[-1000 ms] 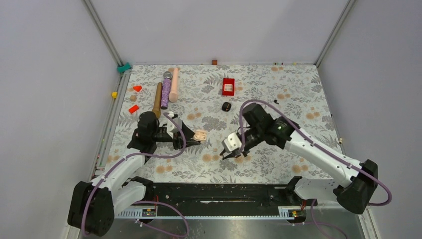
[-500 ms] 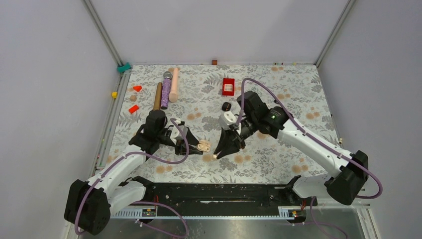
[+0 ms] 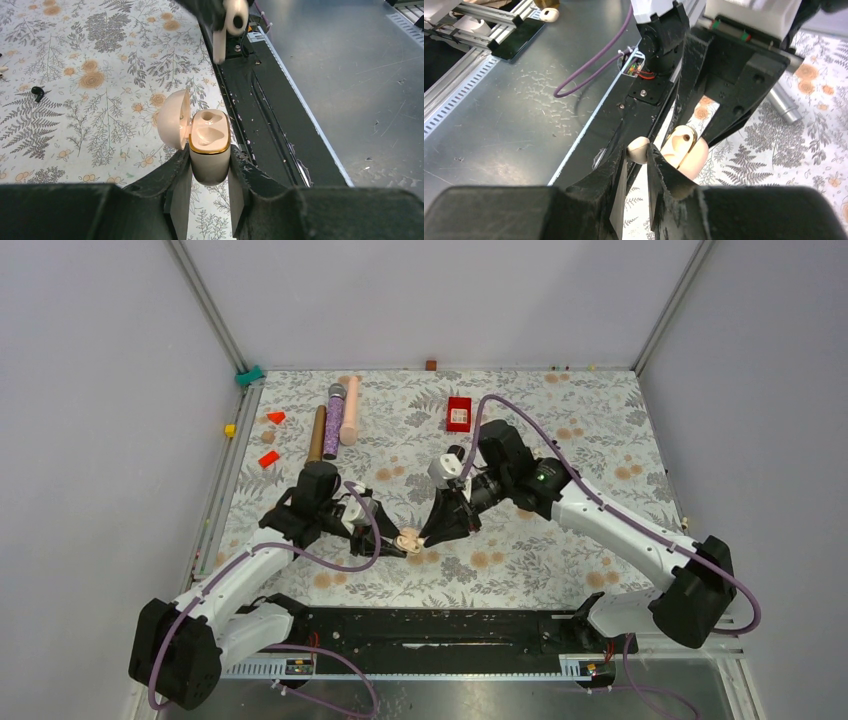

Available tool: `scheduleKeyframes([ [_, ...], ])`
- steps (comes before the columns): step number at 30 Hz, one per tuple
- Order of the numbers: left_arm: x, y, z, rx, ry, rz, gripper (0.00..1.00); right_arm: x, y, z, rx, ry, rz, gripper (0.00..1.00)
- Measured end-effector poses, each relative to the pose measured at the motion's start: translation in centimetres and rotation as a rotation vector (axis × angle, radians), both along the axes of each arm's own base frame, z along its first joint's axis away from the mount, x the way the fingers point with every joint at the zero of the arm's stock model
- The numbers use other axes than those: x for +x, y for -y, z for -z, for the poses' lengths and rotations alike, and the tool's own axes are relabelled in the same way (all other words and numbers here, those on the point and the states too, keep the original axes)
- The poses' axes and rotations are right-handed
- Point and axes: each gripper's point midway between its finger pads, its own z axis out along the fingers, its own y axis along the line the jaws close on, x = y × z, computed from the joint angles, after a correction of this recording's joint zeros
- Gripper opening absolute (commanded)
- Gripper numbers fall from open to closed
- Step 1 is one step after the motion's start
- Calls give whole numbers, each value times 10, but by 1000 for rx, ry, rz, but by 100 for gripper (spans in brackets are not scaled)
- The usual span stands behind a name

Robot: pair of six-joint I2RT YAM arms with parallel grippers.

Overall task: Insert the wireless bluetooth earbuds into the charging case
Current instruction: Place the earbud in the charging case.

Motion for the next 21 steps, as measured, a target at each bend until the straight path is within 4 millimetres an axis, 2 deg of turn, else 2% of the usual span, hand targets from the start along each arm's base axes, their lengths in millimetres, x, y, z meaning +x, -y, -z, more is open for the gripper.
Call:
scheduleKeyframes([
  [6,1,0,-1,1,0,0,0,7,-5,31,-40,-85,78,11],
  [9,2,1,-2,2,0,0,0,9,-6,38,-48,-108,107,11],
  [16,3,2,-2,3,-3,1,0,13,-10,26,3,-84,124,11],
  [21,4,2,-3,3,-2,1,0,14,-10,26,7,-70,128,11],
])
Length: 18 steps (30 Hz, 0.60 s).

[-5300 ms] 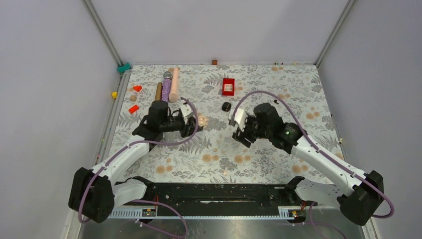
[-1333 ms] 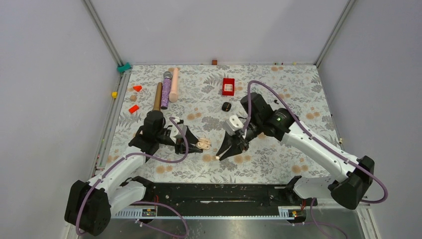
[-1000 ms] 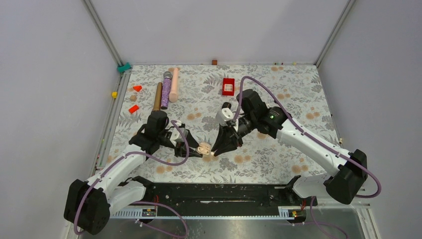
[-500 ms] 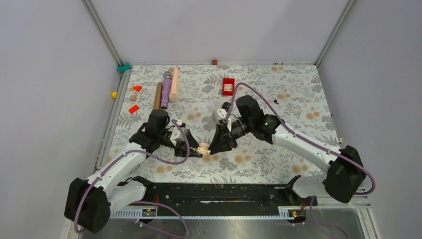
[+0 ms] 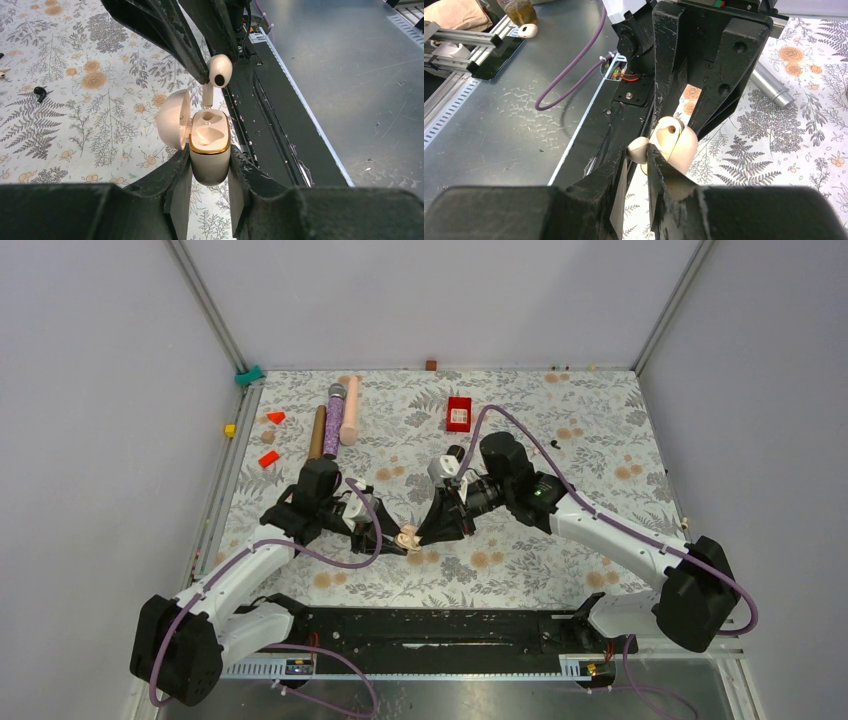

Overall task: Insert the wireless bluetooth earbuds into the charging case
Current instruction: Place the earbud in the charging case.

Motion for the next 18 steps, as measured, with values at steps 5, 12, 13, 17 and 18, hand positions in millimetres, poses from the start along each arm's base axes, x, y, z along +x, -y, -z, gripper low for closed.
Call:
scheduleKeyframes([
  [5,0,0,0,-1,1,0,0,-1,3,6,-18,12,0,10],
  [12,1,0,-1,-2,3,0,0,-2,7,15,-47,28,1,10],
  [13,1,0,-1,-2,3,0,0,-2,7,15,-47,30,0,10],
  [17,1,0,-2,-2,4,0,0,0,7,16,-47,43,6,10],
  [18,1,0,-2,-2,4,0,0,0,7,16,-47,45,7,10],
])
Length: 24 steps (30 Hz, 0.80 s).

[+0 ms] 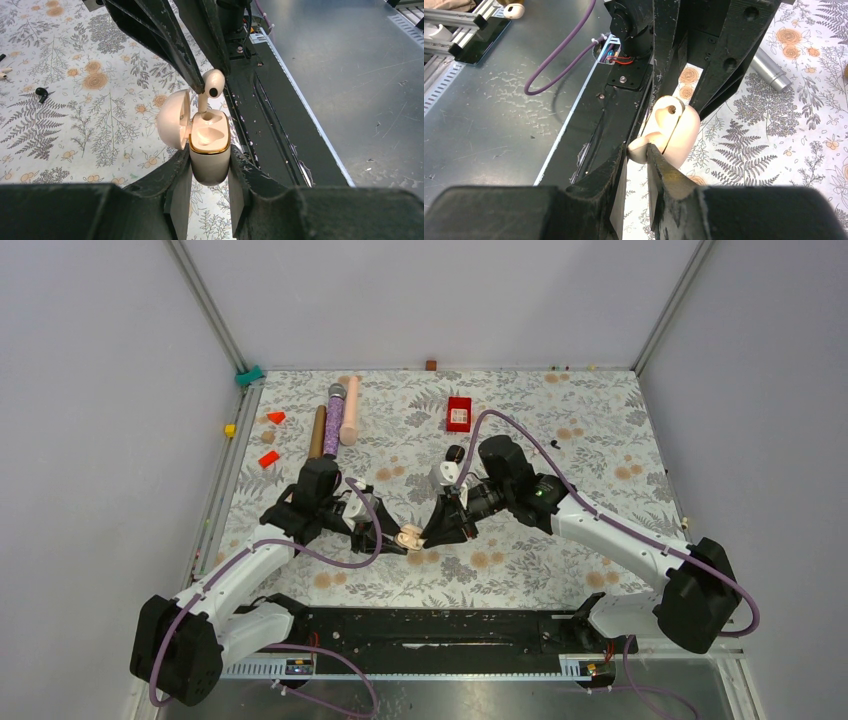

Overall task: Insert the wireless bluetooth earbuds into the charging case
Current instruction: Place the earbud in the charging case.

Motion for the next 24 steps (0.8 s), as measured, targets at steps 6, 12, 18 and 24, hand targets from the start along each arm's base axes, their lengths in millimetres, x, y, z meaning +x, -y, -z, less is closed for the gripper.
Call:
scheduleKeyframes([
  [6,0,0,0,1,-1,0,0,1,0,1,-1,7,3,10],
  [12,0,0,0,1,-1,0,0,-2,-2,1,2,14,-7,10],
  [18,0,0,0,0,-2,2,0,-4,-4,4,-2,15,-20,11],
  [24,0,0,0,0,-2,2,0,-3,-5,7,-6,24,-19,13],
])
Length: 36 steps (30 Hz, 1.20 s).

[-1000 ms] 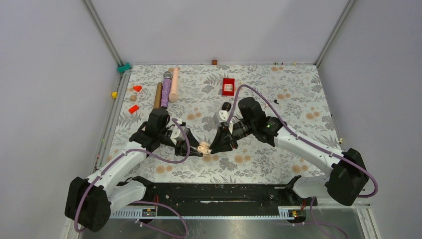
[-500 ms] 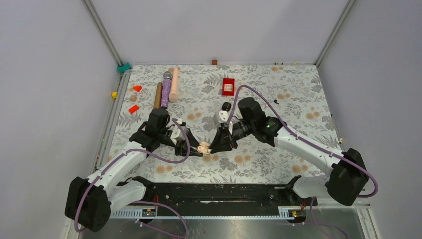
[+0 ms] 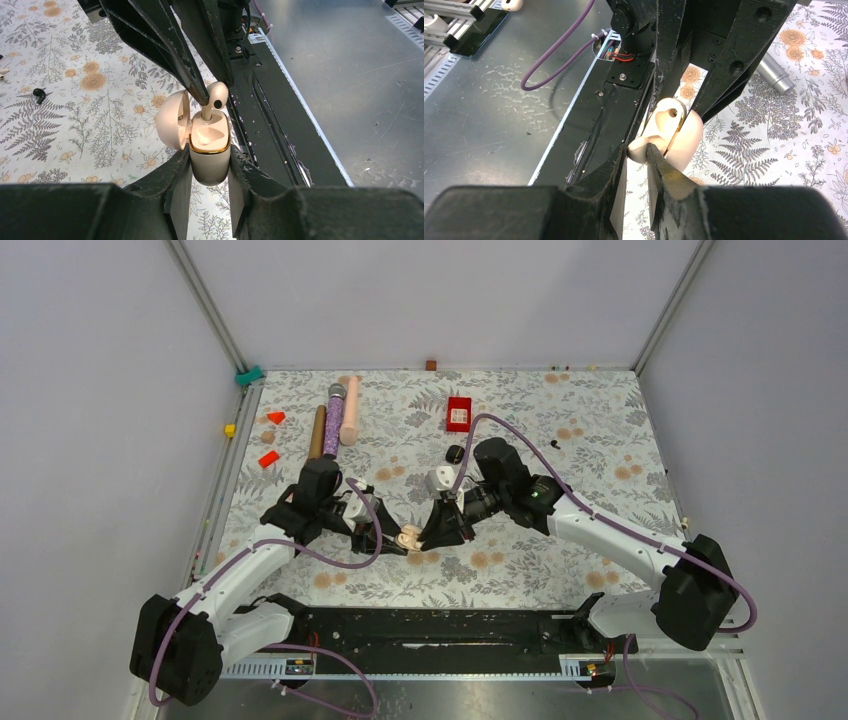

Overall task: Insert the wireless bluetooth earbuds into the charging case
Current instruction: Place the earbud in the charging case.

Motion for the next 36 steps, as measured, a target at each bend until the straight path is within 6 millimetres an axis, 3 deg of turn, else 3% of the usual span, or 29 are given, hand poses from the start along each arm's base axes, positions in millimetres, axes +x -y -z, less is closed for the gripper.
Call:
scheduleKeyframes([
  [18,0,0,0,0,-1,0,0,2,0,4,-14,8,11,38],
  [27,0,0,0,0,-1,1,0,0,2,2,-27,-10,14,41],
  [36,-2,0,-1,-6,-3,8,0,-2,3,-25,4,16,9,41],
])
